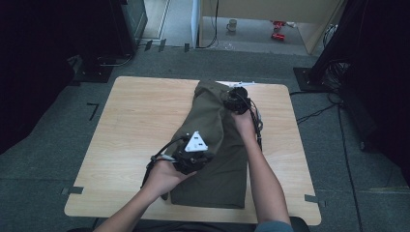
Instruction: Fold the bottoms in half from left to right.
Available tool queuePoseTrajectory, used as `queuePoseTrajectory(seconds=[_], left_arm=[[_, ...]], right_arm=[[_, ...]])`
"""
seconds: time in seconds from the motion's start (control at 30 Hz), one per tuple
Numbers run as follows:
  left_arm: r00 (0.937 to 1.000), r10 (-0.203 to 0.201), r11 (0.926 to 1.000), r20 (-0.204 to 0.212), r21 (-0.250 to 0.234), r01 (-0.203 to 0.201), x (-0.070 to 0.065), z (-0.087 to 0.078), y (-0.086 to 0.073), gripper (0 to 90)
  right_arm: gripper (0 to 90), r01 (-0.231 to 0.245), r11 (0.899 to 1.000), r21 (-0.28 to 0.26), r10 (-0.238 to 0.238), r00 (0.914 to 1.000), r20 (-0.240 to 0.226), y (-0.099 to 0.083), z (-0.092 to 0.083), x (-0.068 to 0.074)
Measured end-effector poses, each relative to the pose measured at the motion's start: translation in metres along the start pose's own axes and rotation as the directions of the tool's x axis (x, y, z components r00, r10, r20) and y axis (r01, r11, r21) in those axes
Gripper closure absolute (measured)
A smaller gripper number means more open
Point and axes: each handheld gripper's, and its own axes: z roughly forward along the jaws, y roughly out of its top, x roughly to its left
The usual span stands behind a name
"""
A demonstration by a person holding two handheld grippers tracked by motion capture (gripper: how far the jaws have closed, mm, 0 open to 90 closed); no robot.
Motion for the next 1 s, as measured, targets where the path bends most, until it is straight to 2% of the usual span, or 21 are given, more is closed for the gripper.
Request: queuePoseTrajectory(seconds=[0.07, 0.13, 0.2, 0.3, 0.4, 0.47, 0.5, 0.53, 0.57, 0.63, 0.67, 0.7, 0.77, 0.83, 0.93, 1.0], left_arm=[[0.9999, 0.01, 0.9999, 0.009, -0.012, -0.009, -0.007, 0.009, 0.005, 88.9], [0.9983, -0.016, 0.9994, 0.057, -0.029, 0.018, -0.012, 0.02, 0.01, 88.9], [0.9962, -0.03, 0.9988, 0.082, -0.036, 0.033, -0.015, 0.028, 0.012, 88.9], [0.9939, -0.032, 0.9989, 0.106, -0.03, 0.036, -0.022, 0.042, 0.014, 88.9], [0.9938, -0.03, 0.9992, 0.107, -0.022, 0.033, -0.029, 0.058, 0.014, 88.7], [0.9905, -0.045, 0.9986, 0.13, -0.02, 0.048, -0.032, 0.068, 0.013, 88.1], [0.989, -0.046, 0.9986, 0.14, -0.019, 0.05, -0.034, 0.072, 0.013, 86.1], [0.9896, -0.028, 0.9991, 0.141, -0.027, 0.032, -0.037, 0.074, 0.012, 81.8], [0.9891, -0.009, 0.9996, 0.147, -0.023, 0.013, -0.039, 0.076, 0.011, 75.1], [0.9874, -0.008, 0.9998, 0.158, -0.017, 0.011, -0.04, 0.075, 0.011, 68.5], [0.9877, 0.004, 0.9999, 0.156, -0.014, -0.002, -0.039, 0.074, 0.011, 66.6], [0.9899, 0.023, 0.9997, 0.14, -0.015, -0.021, -0.036, 0.071, 0.01, 65.7], [0.9924, 0.035, 0.9993, 0.118, -0.018, -0.033, -0.029, 0.065, 0.009, 63.7], [0.995, 0.029, 0.9995, 0.096, -0.018, -0.028, -0.019, 0.061, 0.007, 63.7], [0.9972, 0.0, 0.9998, 0.075, -0.021, 0.002, -0.004, 0.056, 0.004, 64.2], [0.9984, -0.005, 0.9997, 0.057, -0.025, 0.007, 0.006, 0.053, 0.001, 64.2]], right_arm=[[83.3, 0.005, 1.0, 0.013, -0.005, 1.0, 0.007, -0.002, -0.001, -0.004], [83.1, 0.0, 1.0, 0.023, 0.0, 0.9999, 0.011, -0.004, -0.002, -0.009], [82.5, -0.005, 1.0, 0.027, 0.004, 0.9999, 0.01, -0.006, -0.003, -0.014], [82.5, -0.011, 0.999, 0.034, 0.01, 0.9997, 0.022, -0.009, -0.006, -0.021], [82.5, -0.008, 0.999, 0.04, 0.007, 0.9995, 0.032, -0.012, -0.009, -0.027], [82.5, -0.012, 0.999, 0.037, 0.01, 0.9991, 0.041, -0.014, -0.012, -0.032], [82.2, -0.013, 0.999, 0.036, 0.011, 0.999, 0.043, -0.015, -0.013, -0.034], [81.3, -0.013, 0.999, 0.037, 0.012, 0.9988, 0.047, -0.015, -0.014, -0.036], [79.1, -0.007, 0.999, 0.043, 0.004, 0.9985, 0.055, -0.017, -0.014, -0.037], [71.4, 0.014, 0.998, 0.053, -0.018, 0.9964, 0.083, -0.019, -0.015, -0.04], [70.3, 0.019, 0.998, 0.056, -0.024, 0.9951, 0.096, -0.021, -0.016, -0.042], [67.9, 0.015, 0.998, 0.061, -0.021, 0.9952, 0.095, -0.021, -0.018, -0.043], [63.2, 0.004, 0.999, 0.05, -0.008, 0.9964, 0.085, -0.023, -0.022, -0.047], [63.4, -0.003, 1.0, 0.02, 0.001, 0.9964, 0.084, -0.025, -0.028, -0.049], [68.1, 0.005, 1.0, 0.021, -0.006, 0.9973, 0.074, -0.03, -0.033, -0.049], [69.7, 0.008, 1.0, 0.027, -0.009, 0.9978, 0.065, -0.033, -0.036, -0.048]])
